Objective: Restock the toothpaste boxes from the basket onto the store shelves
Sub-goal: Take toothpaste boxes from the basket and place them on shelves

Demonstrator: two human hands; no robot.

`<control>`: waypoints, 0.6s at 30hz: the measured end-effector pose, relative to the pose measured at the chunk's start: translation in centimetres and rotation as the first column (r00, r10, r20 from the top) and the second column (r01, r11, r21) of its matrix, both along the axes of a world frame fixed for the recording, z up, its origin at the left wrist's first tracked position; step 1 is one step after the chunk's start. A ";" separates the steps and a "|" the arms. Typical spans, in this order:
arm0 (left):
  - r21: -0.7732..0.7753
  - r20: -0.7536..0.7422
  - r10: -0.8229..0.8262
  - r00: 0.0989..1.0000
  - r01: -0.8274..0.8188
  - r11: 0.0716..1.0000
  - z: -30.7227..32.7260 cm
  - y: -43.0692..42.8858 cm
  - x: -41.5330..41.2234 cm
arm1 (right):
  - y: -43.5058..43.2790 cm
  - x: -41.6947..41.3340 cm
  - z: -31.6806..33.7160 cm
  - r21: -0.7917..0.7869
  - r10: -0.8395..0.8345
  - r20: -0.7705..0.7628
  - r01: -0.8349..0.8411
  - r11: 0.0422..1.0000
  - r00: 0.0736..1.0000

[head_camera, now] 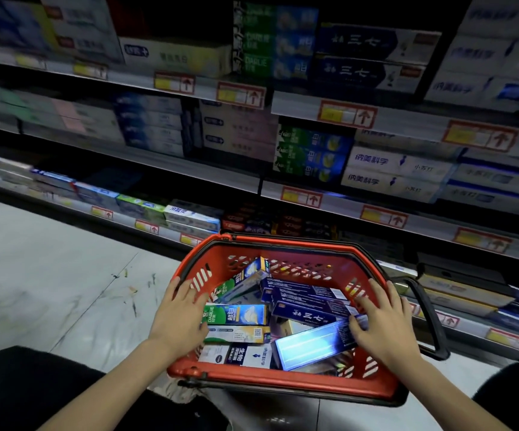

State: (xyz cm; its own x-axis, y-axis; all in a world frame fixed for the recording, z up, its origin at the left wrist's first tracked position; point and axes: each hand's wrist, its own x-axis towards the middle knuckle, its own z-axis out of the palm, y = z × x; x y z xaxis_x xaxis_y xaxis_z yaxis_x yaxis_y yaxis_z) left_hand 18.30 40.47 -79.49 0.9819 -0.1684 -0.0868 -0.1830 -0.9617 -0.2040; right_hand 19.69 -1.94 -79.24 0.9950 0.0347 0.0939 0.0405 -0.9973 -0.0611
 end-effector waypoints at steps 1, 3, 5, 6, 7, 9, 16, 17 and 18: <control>-0.005 -0.025 -0.002 1.000 0.002 1.000 0.5 0.1 -0.2 | 0.2 -0.1 0.3 -0.023 -0.005 -0.033 0.004 1.000 0.999; -0.050 -0.075 -0.013 0.997 0.009 0.999 1.9 0.0 0.0 | 0.8 0.0 1.2 -0.098 -0.042 -0.164 0.027 0.995 0.986; -0.109 -0.167 -0.006 0.986 -0.013 0.994 4.2 -0.1 0.5 | 2.0 0.4 2.8 -0.163 -0.074 -0.251 0.033 0.986 0.965; -0.161 -0.204 -0.008 0.979 -0.025 0.987 5.4 -0.2 0.8 | 2.7 0.6 3.8 -0.175 -0.073 -0.263 0.026 0.984 0.962; -0.227 -0.229 -0.013 0.973 -0.041 0.973 6.6 -0.2 1.1 | 3.4 1.0 4.8 -0.175 -0.062 -0.270 0.015 0.985 0.961; -0.360 -0.280 -0.031 0.959 -0.075 0.930 8.7 -0.1 1.7 | 5.1 1.8 6.5 -0.166 -0.034 -0.264 -0.011 0.986 0.964; -0.622 -0.273 -0.062 0.960 -0.126 0.773 11.4 0.9 5.1 | 11.2 2.6 9.6 0.127 0.144 -0.372 -0.103 0.987 0.917; -0.652 -0.266 -0.052 0.963 -0.140 0.745 11.2 1.0 5.8 | 11.9 2.6 9.1 0.146 0.161 -0.387 -0.112 0.983 0.908; -0.682 -0.265 -0.037 0.964 -0.160 0.713 10.9 1.1 6.6 | 12.5 2.8 8.5 0.166 0.173 -0.396 -0.115 0.979 0.902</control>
State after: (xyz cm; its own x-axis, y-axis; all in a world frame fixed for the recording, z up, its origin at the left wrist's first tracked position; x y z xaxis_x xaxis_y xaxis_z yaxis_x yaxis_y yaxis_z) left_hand 24.90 41.56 -68.61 0.9545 -0.2172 -0.2042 -0.0660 -0.8220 0.5656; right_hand 22.46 10.51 -70.77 0.9324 0.1965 -0.3034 0.1261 -0.9634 -0.2364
